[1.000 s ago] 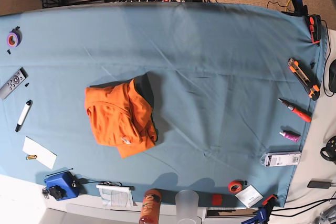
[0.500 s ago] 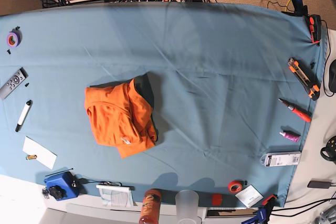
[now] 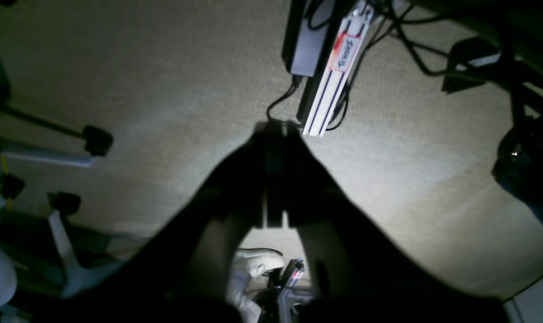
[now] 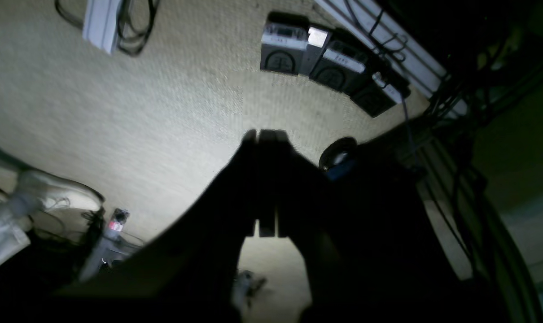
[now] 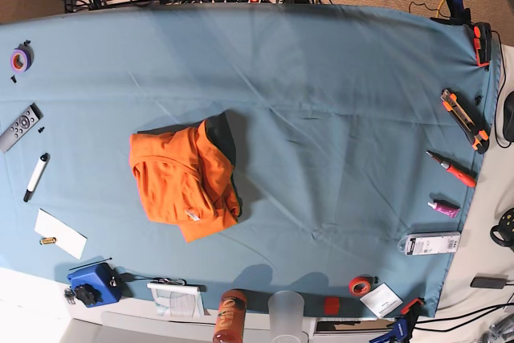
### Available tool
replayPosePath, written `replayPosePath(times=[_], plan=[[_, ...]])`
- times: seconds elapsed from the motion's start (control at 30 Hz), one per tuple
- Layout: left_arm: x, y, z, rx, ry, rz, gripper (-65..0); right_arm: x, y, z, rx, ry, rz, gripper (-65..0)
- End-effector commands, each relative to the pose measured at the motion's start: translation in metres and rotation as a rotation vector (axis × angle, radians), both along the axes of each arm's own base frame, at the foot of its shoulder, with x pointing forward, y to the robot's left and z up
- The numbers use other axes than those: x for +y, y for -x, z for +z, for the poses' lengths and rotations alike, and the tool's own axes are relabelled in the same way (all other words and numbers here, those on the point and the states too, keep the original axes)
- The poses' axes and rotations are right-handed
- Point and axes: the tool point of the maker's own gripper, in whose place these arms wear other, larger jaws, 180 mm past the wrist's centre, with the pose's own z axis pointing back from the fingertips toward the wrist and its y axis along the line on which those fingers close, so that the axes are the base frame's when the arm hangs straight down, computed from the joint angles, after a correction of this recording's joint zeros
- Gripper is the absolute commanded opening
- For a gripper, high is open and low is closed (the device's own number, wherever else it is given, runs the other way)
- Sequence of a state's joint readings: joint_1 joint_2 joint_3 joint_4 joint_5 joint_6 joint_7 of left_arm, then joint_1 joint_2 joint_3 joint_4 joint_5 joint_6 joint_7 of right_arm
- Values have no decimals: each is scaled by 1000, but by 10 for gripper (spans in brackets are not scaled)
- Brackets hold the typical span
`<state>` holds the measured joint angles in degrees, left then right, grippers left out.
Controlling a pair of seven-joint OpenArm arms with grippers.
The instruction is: Layout the t-shirt on the table in an organized manner, then fold the t-shirt properly
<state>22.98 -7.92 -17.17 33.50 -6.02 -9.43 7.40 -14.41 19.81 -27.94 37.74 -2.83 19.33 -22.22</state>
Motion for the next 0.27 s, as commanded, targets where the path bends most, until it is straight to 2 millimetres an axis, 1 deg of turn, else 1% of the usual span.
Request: replayPosePath(times=[0.0,0.1,0.23], plan=[[2,5,1,3,-4,0,-650,-5,-2,1,0,3,10,-650],[-1,-1,1,-14,-1,0,-650,-2,0,1,6,-3,27,-650],[0,-8,2,-32,-5,-2,-650,-1,-4,0,-3,-6,27,-650]])
